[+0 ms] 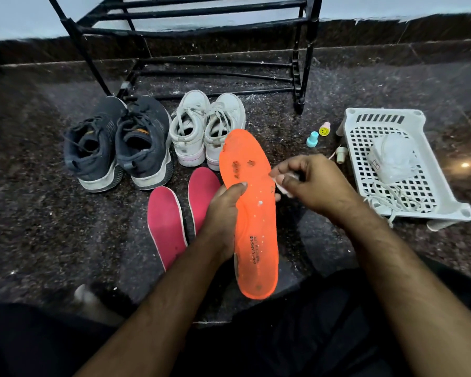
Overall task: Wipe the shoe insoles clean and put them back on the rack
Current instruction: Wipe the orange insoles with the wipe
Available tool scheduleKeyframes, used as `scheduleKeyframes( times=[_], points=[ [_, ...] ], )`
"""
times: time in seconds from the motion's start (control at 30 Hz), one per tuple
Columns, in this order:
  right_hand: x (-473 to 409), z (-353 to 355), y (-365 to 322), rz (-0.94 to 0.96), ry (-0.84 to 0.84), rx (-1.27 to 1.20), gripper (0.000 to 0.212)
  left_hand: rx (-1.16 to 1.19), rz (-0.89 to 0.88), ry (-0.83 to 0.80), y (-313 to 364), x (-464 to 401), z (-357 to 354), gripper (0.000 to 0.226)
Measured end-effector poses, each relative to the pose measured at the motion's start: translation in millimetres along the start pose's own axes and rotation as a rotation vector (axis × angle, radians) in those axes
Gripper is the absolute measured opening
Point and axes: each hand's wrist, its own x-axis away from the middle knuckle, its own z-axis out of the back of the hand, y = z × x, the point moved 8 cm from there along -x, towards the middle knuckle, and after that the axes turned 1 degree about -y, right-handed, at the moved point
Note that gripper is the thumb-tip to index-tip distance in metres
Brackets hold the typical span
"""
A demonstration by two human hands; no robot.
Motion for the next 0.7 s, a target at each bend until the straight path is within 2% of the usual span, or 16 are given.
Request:
scheduleKeyframes(
  times=[0.07, 0.2, 0.4, 0.53, 0.63, 0.7],
  points=[
    [8.9, -1.0, -0.4, -0.003, -0.033, -0.040, 0.011, 0.009, 0.001, 0.016, 1.9, 0.0, 1.7, 0.027],
    [7.3, 14.8, -5.3, 0.032, 0.198, -0.111, 0.009, -0.002, 0.024, -0.021, -3.3, 3.2, -5.3, 0.029],
    [7.8, 5.7, -4.8, 0.001, -0.001, 0.092, 0.010, 0.039, 0.005, 0.006, 0.8, -0.9, -0.2, 0.035],
    [15.8, 9.7, -26.7, 0.134, 0.198, -0.050, 0.014, 0.061, 0.048, -0.008, -4.8, -6.3, 0.4, 0.035],
    [16.8, -18.6, -50.8, 0.300, 0.079, 0.072, 0.024, 0.105, 0.151, -0.098, -15.2, -3.3, -10.0, 0.047],
    [10.3, -16.6, -51.1, 0.302, 0.089, 0.148, 0.025, 0.116, 0.161, -0.110, -17.5, -4.0, -11.2, 0.052]
  ],
)
